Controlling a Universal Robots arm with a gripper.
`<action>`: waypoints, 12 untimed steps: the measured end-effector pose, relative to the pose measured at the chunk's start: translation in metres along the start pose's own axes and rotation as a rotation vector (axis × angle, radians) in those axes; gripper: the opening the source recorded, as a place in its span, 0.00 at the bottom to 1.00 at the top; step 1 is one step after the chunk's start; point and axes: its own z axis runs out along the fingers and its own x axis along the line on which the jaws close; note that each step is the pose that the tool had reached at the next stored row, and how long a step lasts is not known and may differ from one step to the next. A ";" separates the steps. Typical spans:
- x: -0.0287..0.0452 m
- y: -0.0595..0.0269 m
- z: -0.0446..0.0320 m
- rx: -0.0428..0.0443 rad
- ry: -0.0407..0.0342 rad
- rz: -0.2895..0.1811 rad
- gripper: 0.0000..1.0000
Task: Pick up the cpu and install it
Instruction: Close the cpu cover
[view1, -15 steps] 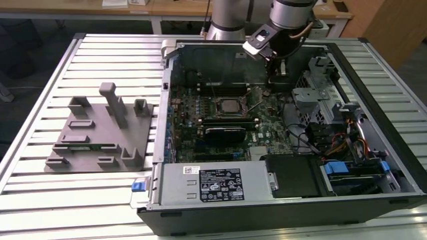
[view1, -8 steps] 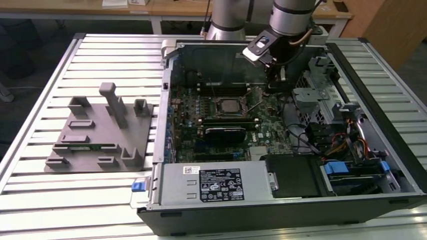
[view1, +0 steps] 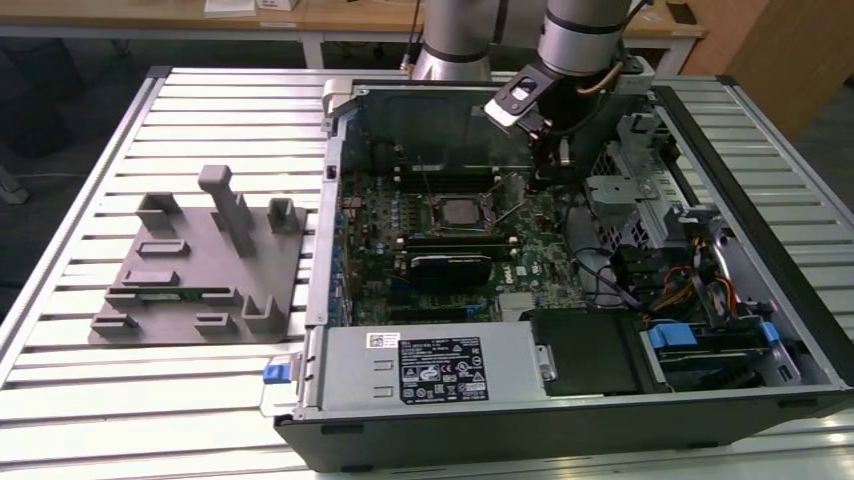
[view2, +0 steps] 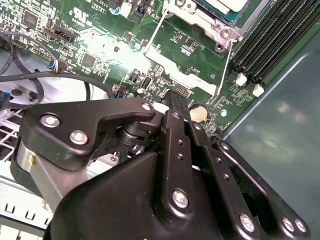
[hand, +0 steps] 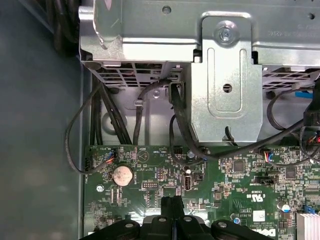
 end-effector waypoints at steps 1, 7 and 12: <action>0.0000 0.0000 0.0000 0.0000 0.0000 0.000 0.11; -0.0002 -0.0100 -0.0002 0.0000 0.0001 0.000 0.11; -0.0004 -0.0203 -0.0004 -0.0001 0.0001 0.000 0.11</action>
